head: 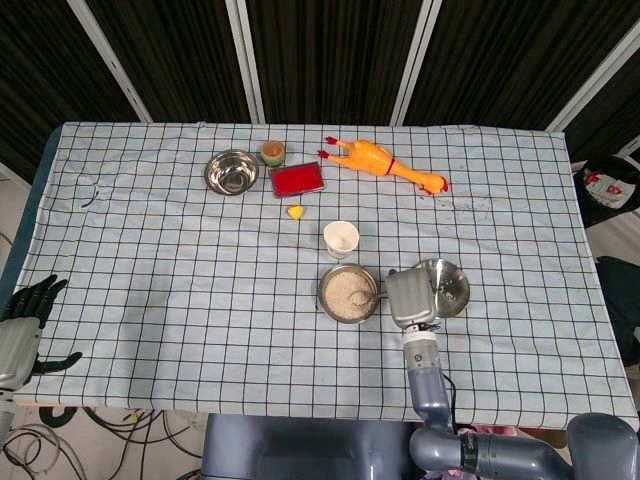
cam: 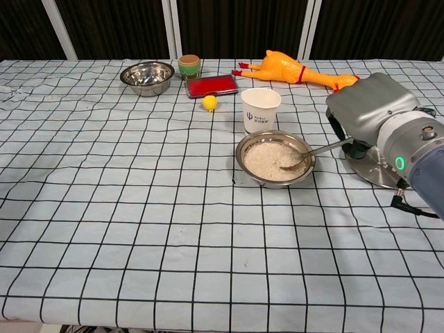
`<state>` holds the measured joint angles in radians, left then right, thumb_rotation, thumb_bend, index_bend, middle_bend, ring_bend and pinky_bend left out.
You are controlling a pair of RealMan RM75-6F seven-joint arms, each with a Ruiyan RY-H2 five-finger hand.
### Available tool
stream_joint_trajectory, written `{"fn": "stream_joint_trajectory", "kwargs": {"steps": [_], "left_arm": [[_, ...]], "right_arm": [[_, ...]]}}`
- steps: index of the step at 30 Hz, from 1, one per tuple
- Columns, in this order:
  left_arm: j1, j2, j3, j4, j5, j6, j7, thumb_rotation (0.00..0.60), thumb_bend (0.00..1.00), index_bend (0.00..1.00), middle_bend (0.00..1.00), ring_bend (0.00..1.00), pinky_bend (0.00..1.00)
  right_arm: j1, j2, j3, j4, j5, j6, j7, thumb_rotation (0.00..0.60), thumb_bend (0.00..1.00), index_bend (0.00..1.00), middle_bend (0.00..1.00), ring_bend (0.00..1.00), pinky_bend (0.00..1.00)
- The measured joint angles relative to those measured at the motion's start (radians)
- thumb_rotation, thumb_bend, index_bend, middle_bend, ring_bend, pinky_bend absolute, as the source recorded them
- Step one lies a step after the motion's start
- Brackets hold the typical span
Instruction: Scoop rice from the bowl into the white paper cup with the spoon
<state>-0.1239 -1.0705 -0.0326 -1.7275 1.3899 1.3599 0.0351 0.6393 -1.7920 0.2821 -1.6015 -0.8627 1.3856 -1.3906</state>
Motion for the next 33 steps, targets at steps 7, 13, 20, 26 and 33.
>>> {"fn": "stream_joint_trajectory", "kwargs": {"steps": [7, 13, 20, 26, 33], "left_arm": [[0.0, 0.0, 0.0, 0.0, 0.0, 0.0, 0.0, 0.6, 0.02, 0.0, 0.0, 0.0, 0.0], [0.0, 0.0, -0.001, 0.0, -0.001, 0.0, 0.001, 0.6, 0.02, 0.0, 0.0, 0.0, 0.0], [-0.001, -0.001, -0.002, 0.002, -0.003, 0.0, 0.004, 0.6, 0.02, 0.0, 0.0, 0.0, 0.0], [-0.001, -0.001, -0.002, 0.002, -0.005, -0.002, 0.001, 0.6, 0.02, 0.0, 0.0, 0.0, 0.0], [-0.001, 0.001, -0.001, 0.004, -0.003, -0.001, -0.003, 0.6, 0.02, 0.0, 0.0, 0.0, 0.0]], "right_arm": [[0.009, 0.003, 0.018, -0.027, 0.037, 0.023, 0.008, 0.6, 0.53, 0.77, 1.0, 1.0, 1.0], [0.022, 0.014, 0.026, -0.054, 0.073, 0.042, 0.012, 0.6, 0.53, 0.78, 1.0, 1.0, 1.0], [0.035, 0.024, 0.02, -0.07, 0.098, 0.057, 0.024, 0.6, 0.53, 0.78, 1.0, 1.0, 1.0], [0.043, 0.025, 0.006, -0.068, 0.108, 0.066, 0.041, 0.6, 0.53, 0.79, 1.0, 1.0, 1.0], [0.054, 0.026, -0.004, -0.077, 0.115, 0.085, 0.047, 0.6, 0.53, 0.79, 1.0, 1.0, 1.0]]}}
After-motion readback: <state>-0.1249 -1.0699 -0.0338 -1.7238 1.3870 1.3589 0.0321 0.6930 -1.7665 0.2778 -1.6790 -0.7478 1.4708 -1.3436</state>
